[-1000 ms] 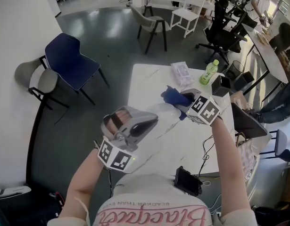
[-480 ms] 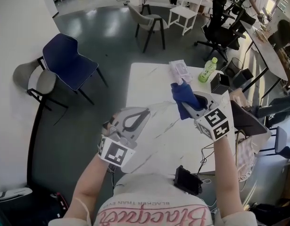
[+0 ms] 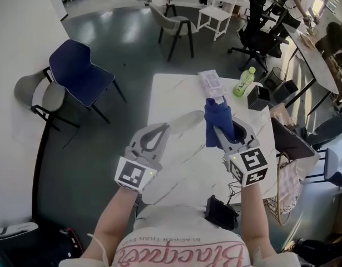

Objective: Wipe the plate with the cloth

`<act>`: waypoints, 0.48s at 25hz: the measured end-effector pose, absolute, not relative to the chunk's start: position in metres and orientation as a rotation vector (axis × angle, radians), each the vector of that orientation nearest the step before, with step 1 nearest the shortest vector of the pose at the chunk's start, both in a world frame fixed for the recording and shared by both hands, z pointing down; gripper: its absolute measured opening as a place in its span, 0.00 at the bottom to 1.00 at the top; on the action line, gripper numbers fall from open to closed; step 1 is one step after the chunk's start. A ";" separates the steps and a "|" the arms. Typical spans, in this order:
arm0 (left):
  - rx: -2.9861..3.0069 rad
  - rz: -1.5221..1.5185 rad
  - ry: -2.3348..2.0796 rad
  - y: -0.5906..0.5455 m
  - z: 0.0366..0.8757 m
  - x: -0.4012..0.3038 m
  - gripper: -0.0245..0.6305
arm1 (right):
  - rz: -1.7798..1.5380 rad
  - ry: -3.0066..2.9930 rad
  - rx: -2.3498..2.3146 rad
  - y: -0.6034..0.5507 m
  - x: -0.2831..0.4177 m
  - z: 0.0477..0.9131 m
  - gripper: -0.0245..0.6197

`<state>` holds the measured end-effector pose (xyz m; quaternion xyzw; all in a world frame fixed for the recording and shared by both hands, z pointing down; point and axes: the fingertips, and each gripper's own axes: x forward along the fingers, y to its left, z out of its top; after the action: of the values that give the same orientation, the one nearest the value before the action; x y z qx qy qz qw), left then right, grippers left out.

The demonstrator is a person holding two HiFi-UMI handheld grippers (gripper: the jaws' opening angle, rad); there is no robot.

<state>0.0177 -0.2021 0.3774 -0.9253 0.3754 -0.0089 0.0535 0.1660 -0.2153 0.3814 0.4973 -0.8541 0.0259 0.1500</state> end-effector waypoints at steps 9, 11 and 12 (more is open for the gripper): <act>-2.901 0.119 1.381 -0.208 0.384 0.003 0.05 | 0.202 -2.474 1.554 -0.198 0.158 0.389 0.23; -2.901 0.133 1.412 -0.207 0.384 0.002 0.05 | 0.215 -2.460 1.566 -0.196 0.156 0.394 0.23; -2.905 0.146 1.429 -0.207 0.384 0.001 0.05 | 0.225 -2.452 1.571 -0.195 0.155 0.397 0.23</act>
<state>0.0015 -0.2071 0.3836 -0.8953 0.4405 0.0449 -0.0496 0.1554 -0.1947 0.3969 0.5345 -0.8344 0.0765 0.1102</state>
